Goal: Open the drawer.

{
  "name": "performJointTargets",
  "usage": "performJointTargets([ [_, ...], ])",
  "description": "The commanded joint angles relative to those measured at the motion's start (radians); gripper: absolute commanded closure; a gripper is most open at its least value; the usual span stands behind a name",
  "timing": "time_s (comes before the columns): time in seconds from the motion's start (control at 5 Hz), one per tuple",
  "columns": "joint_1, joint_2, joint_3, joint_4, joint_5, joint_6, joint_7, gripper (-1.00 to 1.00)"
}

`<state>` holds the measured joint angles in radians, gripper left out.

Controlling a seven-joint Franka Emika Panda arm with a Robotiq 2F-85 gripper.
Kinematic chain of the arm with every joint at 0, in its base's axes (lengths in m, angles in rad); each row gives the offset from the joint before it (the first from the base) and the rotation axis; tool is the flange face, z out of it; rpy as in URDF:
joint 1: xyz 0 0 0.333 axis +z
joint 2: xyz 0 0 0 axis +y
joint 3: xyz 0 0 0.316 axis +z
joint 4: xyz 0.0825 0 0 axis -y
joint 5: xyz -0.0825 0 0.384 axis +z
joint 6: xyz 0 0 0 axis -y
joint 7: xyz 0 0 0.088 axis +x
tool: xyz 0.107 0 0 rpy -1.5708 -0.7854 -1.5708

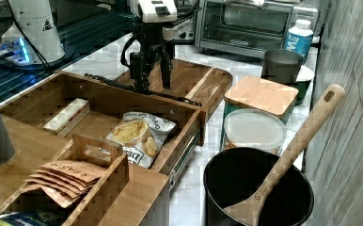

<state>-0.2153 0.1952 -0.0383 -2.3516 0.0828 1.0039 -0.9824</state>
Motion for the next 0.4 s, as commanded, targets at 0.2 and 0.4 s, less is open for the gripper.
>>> performJointTargets([
  [0.2,0.165,-0.05,0.202,-0.021,0.095,-0.1,0.055,-1.0],
  [0.4,0.163,-0.05,0.204,-0.021,0.094,-0.1,0.055,-1.0],
])
